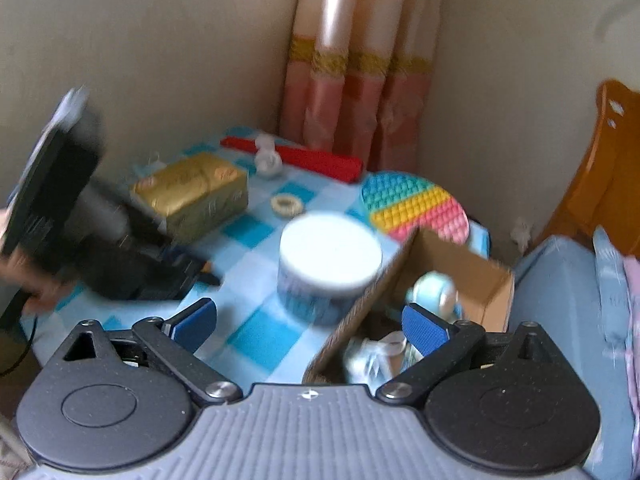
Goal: Organize soft objects
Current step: 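Move the left tool to the small orange wooden peg and grasp it, then grasp the cream ring with the right tool while the left tool holds the peg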
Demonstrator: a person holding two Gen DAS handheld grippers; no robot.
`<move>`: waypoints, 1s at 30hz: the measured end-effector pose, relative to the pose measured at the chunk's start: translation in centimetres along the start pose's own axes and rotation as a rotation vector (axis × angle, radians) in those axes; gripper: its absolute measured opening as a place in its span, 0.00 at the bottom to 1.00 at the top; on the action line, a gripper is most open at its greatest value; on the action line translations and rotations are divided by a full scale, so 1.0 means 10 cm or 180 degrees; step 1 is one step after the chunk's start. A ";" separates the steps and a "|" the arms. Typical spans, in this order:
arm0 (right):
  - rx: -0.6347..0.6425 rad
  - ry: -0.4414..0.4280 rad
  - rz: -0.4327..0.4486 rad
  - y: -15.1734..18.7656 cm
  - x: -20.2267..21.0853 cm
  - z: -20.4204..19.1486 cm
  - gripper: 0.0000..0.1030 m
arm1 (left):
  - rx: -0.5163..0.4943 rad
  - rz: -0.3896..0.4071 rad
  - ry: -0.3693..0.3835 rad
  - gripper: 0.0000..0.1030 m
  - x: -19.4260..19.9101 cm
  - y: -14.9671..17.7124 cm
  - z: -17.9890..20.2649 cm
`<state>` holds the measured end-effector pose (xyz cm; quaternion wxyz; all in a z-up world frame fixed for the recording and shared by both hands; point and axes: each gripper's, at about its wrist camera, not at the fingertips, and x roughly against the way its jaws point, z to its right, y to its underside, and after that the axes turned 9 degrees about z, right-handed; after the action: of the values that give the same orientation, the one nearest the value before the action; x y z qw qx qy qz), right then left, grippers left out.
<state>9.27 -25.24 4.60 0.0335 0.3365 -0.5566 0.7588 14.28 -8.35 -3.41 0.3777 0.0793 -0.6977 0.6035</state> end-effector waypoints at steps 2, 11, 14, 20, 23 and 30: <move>-0.0013 -0.0082 0.0025 -0.15 -0.11 0.07 0.96 | 0.0007 -0.0006 0.0007 0.09 0.08 0.05 0.02; 0.0078 -0.0277 -0.0213 -0.72 -1.02 0.05 0.83 | 0.0022 -0.0042 0.0013 0.09 0.25 0.19 -0.01; 0.0035 -0.0325 -0.0350 -0.88 -1.34 0.04 0.83 | -0.0032 -0.0122 -0.0057 0.09 0.26 0.21 -0.04; -0.0296 -0.0239 -0.0704 -1.08 -1.94 0.09 0.79 | 0.0041 -0.0252 -0.0152 0.09 0.29 0.26 -0.12; -0.0452 -0.0215 -0.0870 -1.08 -2.19 0.09 0.79 | 0.0181 -0.0257 -0.0204 0.09 0.32 0.29 -0.18; -0.0896 -0.0112 -0.1235 -1.04 -2.64 0.17 0.74 | 0.0371 -0.0215 -0.0339 0.09 0.42 0.32 -0.26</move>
<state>34.86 -14.21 -1.02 0.2155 0.4423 -0.5824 0.6471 10.63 -3.77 -3.33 0.3549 0.1566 -0.6775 0.6250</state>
